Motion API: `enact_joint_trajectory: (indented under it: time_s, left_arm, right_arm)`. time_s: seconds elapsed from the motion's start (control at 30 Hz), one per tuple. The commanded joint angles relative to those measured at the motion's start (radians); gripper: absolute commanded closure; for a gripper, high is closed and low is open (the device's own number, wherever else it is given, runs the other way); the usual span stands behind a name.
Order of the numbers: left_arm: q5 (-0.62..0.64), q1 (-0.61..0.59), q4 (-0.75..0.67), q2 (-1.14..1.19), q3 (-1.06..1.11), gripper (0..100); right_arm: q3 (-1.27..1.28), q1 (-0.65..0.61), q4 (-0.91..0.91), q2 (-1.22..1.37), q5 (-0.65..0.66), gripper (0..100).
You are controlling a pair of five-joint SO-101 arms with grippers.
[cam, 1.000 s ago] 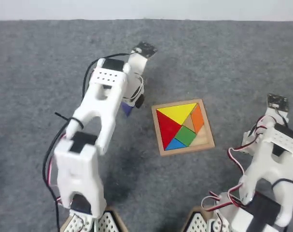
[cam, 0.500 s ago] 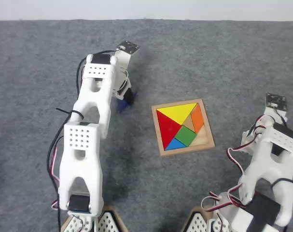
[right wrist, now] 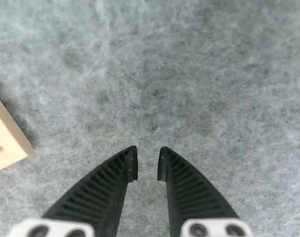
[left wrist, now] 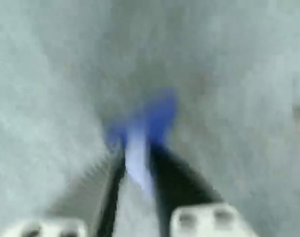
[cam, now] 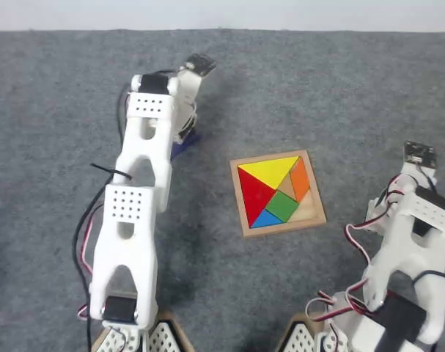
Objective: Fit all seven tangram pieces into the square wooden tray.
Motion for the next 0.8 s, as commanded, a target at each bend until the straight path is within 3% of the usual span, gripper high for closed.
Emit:
enact_joint_trajectory:
  time_s: [0.0, 0.2, 0.43, 0.77]
  left_arm:
    - [-0.008, 0.009, 0.038, -0.018, 0.059, 97]
    - [-0.014, -0.002, 0.037, -0.106, 0.070, 96]
    - [-0.008, -0.003, -0.038, -0.123, 0.070, 73]
    - [0.305, -0.147, -0.342, -0.124, 0.070, 73]
  right_arm:
    - [-0.049, -0.012, 0.012, -0.059, 0.009, 90.9]
    - [-0.049, -0.012, 0.012, -0.059, 0.009, 90.9]
    - [-0.049, -0.010, 0.012, -0.059, 0.009, 90.9]
    - [-0.049, -0.010, 0.012, -0.059, 0.009, 90.9]
